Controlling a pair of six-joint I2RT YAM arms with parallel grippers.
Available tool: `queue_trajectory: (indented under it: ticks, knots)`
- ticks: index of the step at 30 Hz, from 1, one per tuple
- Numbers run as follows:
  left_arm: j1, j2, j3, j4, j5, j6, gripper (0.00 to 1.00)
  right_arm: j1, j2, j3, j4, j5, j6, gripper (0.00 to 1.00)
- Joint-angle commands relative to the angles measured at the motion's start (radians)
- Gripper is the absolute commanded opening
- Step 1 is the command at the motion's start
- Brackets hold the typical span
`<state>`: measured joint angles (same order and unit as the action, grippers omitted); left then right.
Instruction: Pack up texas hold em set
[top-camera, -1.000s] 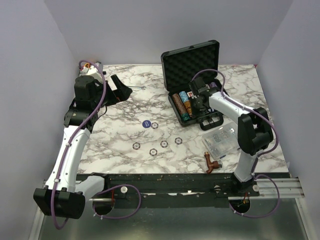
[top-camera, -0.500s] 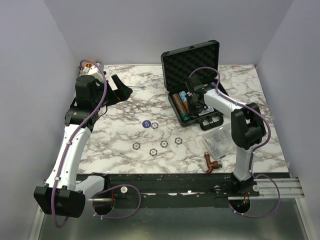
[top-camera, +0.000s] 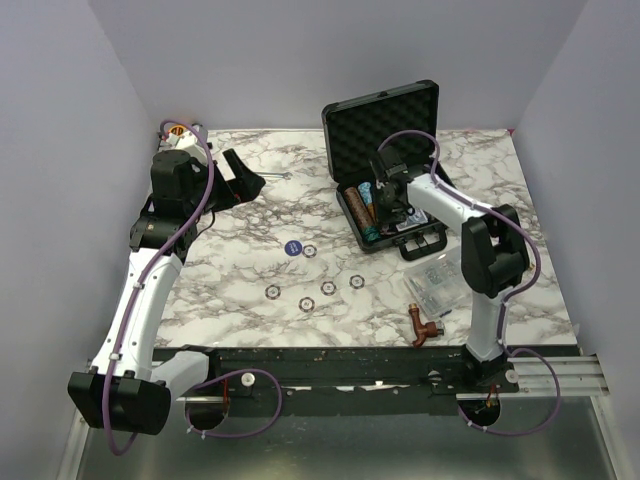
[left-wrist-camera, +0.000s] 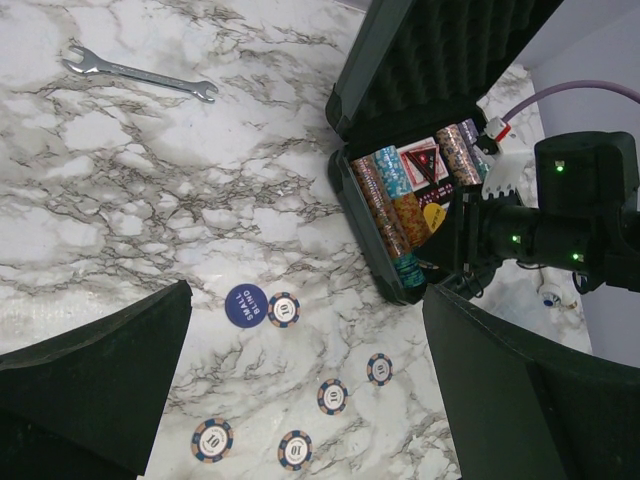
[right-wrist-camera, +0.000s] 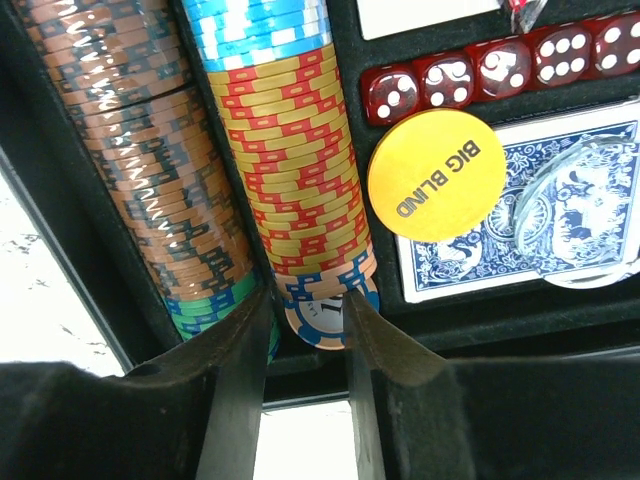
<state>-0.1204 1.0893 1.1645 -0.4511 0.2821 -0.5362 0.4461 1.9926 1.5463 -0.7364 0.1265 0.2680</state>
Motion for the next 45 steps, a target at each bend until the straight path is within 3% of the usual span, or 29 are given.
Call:
queue_trajectory:
  ticks: [1, 7, 17, 22, 29, 33, 37, 45]
  knots:
    - [-0.007, 0.002, 0.01, 0.013, 0.021, 0.002, 0.99, 0.013, -0.094, 0.001, 0.045, 0.037, -0.008, 0.39]
    - [-0.008, 0.0, 0.007, 0.016, 0.022, 0.001, 0.98, 0.083, -0.176, -0.032, 0.013, 0.068, -0.022, 0.5]
    - [-0.009, -0.01, 0.001, 0.023, 0.026, -0.002, 0.98, 0.105, -0.284, -0.181, 0.062, -0.052, 0.02, 0.59]
    - [-0.01, -0.004, -0.004, 0.03, 0.04, -0.008, 0.99, 0.27, -0.313, -0.274, 0.155, -0.162, 0.03, 0.71]
    - [-0.016, 0.019, -0.009, 0.039, 0.056, -0.013, 0.99, 0.449, -0.255, -0.337, 0.233, -0.15, 0.086, 0.73]
    - [-0.024, 0.036, -0.008, 0.034, 0.05, -0.009, 0.98, 0.488, -0.199, -0.322, 0.17, -0.06, 0.098, 0.73]
    - [-0.024, 0.043, -0.004, 0.029, 0.049, -0.006, 0.98, 0.489, -0.168, -0.306, 0.138, -0.103, 0.076, 0.73]
    - [-0.024, -0.004, 0.014, -0.012, -0.064, 0.027, 0.99, 0.595, 0.024, -0.045, 0.123, -0.12, 0.221, 0.73]
